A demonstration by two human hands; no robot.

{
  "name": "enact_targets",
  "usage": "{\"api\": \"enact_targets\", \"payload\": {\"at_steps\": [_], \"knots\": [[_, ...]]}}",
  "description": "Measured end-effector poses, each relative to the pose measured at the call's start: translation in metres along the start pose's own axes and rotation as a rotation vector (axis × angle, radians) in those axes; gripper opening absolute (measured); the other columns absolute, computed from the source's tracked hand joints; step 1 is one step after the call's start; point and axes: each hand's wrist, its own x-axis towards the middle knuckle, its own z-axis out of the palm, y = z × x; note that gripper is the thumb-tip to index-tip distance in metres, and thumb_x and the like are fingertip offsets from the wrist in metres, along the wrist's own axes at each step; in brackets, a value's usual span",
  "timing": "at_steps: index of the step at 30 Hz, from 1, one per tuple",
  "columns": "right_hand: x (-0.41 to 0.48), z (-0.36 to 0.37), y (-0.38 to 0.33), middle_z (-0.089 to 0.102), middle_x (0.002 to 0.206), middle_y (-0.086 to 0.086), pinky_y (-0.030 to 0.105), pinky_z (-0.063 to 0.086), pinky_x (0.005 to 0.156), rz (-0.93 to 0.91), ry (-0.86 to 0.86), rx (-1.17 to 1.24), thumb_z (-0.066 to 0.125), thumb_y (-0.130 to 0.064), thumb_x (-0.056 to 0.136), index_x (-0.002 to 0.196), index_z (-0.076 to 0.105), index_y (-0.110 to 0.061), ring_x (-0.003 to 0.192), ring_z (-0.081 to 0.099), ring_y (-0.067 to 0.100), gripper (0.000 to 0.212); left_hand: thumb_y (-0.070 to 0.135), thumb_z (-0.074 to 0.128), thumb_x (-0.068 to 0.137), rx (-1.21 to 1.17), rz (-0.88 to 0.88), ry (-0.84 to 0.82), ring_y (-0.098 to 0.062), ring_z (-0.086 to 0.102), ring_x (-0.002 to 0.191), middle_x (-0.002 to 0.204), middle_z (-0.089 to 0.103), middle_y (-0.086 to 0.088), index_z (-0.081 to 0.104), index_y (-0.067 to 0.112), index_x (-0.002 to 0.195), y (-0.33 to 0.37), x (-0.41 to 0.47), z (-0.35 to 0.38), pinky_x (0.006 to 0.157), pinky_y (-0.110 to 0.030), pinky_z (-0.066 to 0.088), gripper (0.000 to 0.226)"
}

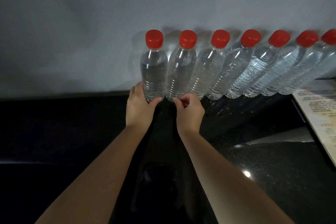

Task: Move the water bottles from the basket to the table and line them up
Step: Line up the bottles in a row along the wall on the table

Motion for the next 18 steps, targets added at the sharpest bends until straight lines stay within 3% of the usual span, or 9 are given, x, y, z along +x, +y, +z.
{"api": "enact_targets", "payload": {"at_steps": [10,14,18], "knots": [[-0.007,-0.004,-0.003,0.058,0.082,-0.004,0.023,0.050,0.070,-0.080,0.011,-0.055,0.066,-0.023,0.088,0.083,0.057,-0.016,0.077,0.057,0.010,0.013,0.021,0.075,0.081,-0.079,-0.047,0.049,-0.003,0.045,0.112,0.137,0.040,-0.001,0.038,0.018,0.138,0.016,-0.016,0.000,0.094,-0.018,0.036,0.068],[-0.003,-0.005,-0.005,0.059,0.086,-0.006,0.033,0.053,0.076,-0.082,0.014,-0.148,0.066,-0.026,0.088,0.087,0.058,-0.019,0.079,0.058,0.011,0.011,0.019,0.072,0.083,-0.050,-0.037,0.020,-0.012,0.048,0.119,0.139,0.041,-0.003,0.038,0.015,0.139,0.017,-0.013,-0.003,0.096,-0.021,0.037,0.066],[-0.009,-0.022,-0.004,0.056,0.107,-0.007,0.037,0.047,0.091,-0.151,-0.062,-0.417,0.066,-0.031,0.086,0.102,0.058,-0.022,0.100,0.054,0.013,0.020,0.030,0.073,0.083,0.067,-0.116,-0.029,-0.023,0.043,0.130,0.148,0.032,-0.009,0.023,0.015,0.148,0.014,-0.020,-0.011,0.097,-0.031,0.041,0.083]]}}
